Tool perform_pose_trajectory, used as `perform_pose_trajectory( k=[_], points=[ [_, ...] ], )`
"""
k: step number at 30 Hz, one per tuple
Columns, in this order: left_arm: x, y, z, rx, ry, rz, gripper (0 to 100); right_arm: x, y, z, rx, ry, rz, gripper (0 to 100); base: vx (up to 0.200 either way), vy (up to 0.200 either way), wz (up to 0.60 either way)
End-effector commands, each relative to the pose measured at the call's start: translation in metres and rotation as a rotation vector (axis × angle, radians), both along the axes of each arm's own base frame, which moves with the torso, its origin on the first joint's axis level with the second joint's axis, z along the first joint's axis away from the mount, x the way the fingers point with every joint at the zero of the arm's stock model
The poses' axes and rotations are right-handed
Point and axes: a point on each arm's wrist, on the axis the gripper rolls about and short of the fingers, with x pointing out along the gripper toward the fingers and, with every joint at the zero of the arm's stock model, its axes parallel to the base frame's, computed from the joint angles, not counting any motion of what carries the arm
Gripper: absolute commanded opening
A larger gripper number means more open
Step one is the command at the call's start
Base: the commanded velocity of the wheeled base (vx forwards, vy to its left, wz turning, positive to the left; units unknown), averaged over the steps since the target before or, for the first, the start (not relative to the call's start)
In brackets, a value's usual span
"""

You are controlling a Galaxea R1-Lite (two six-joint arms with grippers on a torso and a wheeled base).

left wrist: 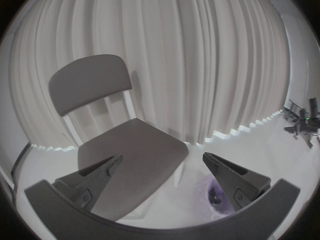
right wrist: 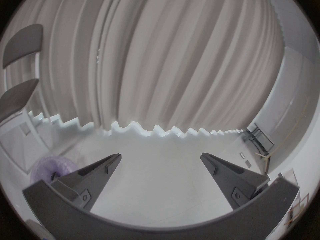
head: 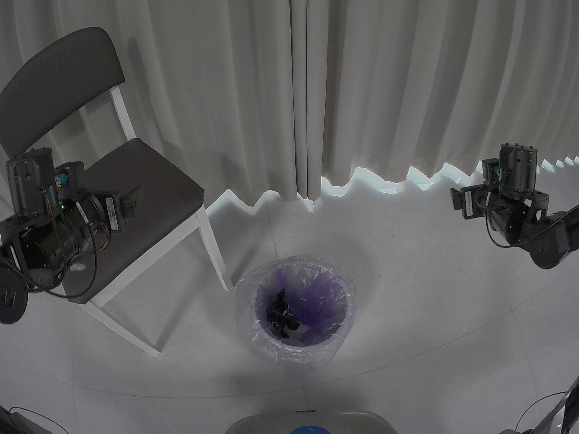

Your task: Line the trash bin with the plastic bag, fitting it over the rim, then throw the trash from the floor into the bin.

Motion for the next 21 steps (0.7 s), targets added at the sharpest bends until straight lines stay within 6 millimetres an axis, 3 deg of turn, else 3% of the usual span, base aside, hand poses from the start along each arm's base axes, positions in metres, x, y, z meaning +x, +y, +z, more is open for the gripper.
perform_pose_trajectory(
  k=[1,6,9,13,14,17,21],
  points=[
    [-0.013,0.003,0.016,-0.007,-0.056,0.007,100,-0.040,-0.014,0.050,0.053,-0.150,-0.030,100,0.000,0.000,0.00],
    [-0.054,0.006,0.038,-0.030,-0.112,-0.076,100,-0.092,-0.024,0.087,0.086,-0.260,-0.026,100,0.000,0.000,0.00],
    [-0.066,0.010,0.044,-0.036,-0.136,-0.079,100,-0.110,-0.027,0.100,0.102,-0.312,-0.021,100,0.000,0.000,0.00],
    [-0.102,0.023,0.055,-0.050,-0.211,-0.054,100,-0.164,-0.036,0.131,0.135,-0.440,0.001,100,0.000,0.000,0.00],
    [-0.103,0.024,0.056,-0.050,-0.214,-0.053,100,-0.166,-0.036,0.132,0.136,-0.441,0.002,100,0.000,0.000,0.00],
    [-0.141,0.035,0.065,-0.067,-0.249,-0.058,100,-0.226,-0.040,0.149,0.172,-0.493,0.092,100,0.000,0.000,0.00],
    [-0.168,0.044,0.068,-0.073,-0.294,-0.051,100,-0.271,-0.053,0.156,0.196,-0.534,0.115,100,0.000,0.000,0.00]
  ],
)
